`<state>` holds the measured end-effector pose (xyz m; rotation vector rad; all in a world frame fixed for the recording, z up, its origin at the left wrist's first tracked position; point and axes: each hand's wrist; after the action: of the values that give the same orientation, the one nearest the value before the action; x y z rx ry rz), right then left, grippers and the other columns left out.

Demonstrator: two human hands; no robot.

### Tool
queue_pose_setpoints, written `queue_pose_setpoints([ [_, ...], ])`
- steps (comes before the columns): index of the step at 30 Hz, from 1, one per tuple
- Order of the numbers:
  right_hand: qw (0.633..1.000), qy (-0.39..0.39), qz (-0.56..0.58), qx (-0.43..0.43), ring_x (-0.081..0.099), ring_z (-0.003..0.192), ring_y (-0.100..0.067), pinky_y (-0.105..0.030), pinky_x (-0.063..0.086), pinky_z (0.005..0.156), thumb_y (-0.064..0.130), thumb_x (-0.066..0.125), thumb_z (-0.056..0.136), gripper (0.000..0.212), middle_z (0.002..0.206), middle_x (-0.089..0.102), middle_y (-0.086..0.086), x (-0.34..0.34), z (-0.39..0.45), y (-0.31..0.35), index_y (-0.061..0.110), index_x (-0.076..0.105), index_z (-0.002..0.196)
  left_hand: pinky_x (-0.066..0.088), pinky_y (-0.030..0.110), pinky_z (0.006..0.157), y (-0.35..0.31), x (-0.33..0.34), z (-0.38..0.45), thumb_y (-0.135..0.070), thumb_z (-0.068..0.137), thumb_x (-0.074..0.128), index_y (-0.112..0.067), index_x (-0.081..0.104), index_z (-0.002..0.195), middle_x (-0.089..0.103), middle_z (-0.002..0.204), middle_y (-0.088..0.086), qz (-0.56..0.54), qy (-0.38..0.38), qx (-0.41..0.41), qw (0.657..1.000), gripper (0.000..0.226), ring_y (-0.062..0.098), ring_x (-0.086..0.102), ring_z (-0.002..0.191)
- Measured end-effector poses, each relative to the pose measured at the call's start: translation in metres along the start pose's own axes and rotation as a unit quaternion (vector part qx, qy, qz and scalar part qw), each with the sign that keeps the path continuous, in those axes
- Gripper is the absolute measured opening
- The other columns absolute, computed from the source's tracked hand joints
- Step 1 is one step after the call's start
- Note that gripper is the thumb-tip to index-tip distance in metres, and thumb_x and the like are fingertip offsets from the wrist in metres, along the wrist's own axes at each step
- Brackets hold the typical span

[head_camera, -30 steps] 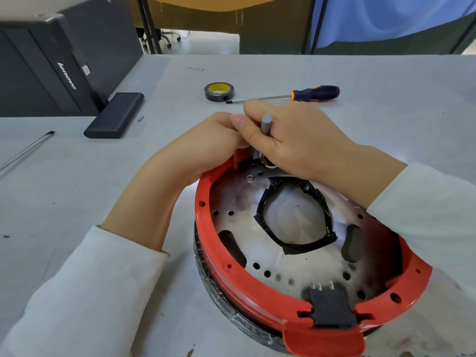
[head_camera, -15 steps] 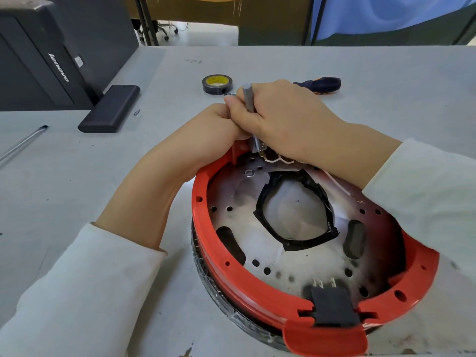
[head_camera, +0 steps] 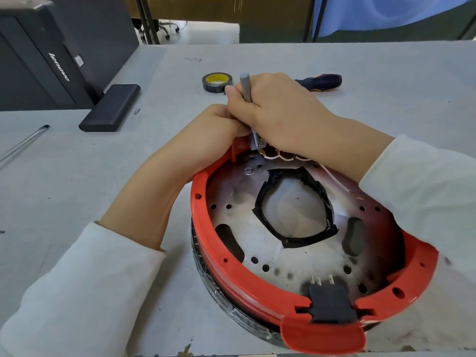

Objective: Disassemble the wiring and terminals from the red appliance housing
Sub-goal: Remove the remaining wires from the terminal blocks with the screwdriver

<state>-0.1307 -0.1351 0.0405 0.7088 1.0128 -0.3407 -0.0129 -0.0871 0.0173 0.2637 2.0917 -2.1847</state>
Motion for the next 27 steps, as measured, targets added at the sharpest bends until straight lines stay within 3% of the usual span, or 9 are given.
queue_pose_setpoints([
  [6,0.999,-0.003,0.040,0.035,0.042,0.044,-0.015,-0.030,0.030,0.050,0.034,0.038,0.100,0.050,0.049,0.039,0.002,-0.001,0.004,-0.003,0.016,0.033,0.054,0.049,0.010,0.061,0.001,0.001,0.002,0.015,0.088,0.039,-0.009,0.063,0.071,0.069,0.058,-0.008,-0.004,0.009,-0.001,1.000,0.037,0.001,0.066,0.060],
  [12,0.998,-0.027,0.052,-0.015,0.042,0.054,-0.010,-0.033,0.029,0.057,0.035,0.037,0.101,0.044,0.055,0.041,0.006,0.003,-0.002,-0.010,0.025,0.034,0.058,0.046,0.007,0.062,0.002,-0.001,0.004,0.010,0.090,0.042,-0.014,0.064,0.071,0.068,0.059,-0.012,0.039,0.010,0.017,0.999,0.038,-0.003,0.065,0.061],
  [17,0.994,-0.037,0.107,0.001,0.045,0.043,-0.009,-0.020,0.032,0.046,0.035,0.038,0.101,0.045,0.044,0.043,0.005,0.000,-0.005,-0.012,0.022,0.035,0.058,0.046,0.007,0.065,0.003,-0.003,0.002,0.007,0.092,0.042,-0.020,0.070,0.071,0.071,0.067,-0.012,0.023,0.037,0.034,0.998,0.044,-0.003,0.067,0.069],
  [20,0.985,-0.017,0.166,0.033,0.045,0.028,-0.012,-0.020,0.035,0.035,0.034,0.040,0.099,0.042,0.037,0.047,0.001,-0.011,-0.006,-0.015,0.019,0.038,0.059,0.049,0.011,0.074,0.003,-0.004,0.001,0.003,0.094,0.042,-0.024,0.075,0.081,0.075,0.081,-0.006,0.002,0.066,0.034,0.997,0.045,0.005,0.070,0.083],
  [23,0.979,-0.014,0.197,0.058,0.044,0.027,-0.017,-0.017,0.033,0.033,0.032,0.042,0.098,0.040,0.038,0.050,-0.002,-0.021,-0.014,-0.023,0.016,0.041,0.062,0.050,0.014,0.075,0.003,-0.001,0.002,0.003,0.094,0.043,-0.018,0.070,0.092,0.074,0.081,-0.007,-0.019,0.042,0.009,0.999,0.034,0.005,0.070,0.082],
  [27,0.964,-0.024,0.247,0.099,0.038,0.030,-0.012,-0.018,0.032,0.035,0.027,0.049,0.097,0.036,0.041,0.053,-0.001,-0.021,-0.025,-0.035,0.015,0.042,0.063,0.048,0.008,0.079,0.000,0.000,0.001,-0.003,0.094,0.047,-0.022,0.070,0.099,0.073,0.083,-0.016,0.061,0.004,0.012,0.998,0.030,-0.003,0.067,0.083],
])
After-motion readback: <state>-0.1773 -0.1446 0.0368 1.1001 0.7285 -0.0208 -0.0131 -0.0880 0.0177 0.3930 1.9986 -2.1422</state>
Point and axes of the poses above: each hand's wrist, its own z-axis towards the middle knuckle, its own x-axis out of the palm, y = z × x
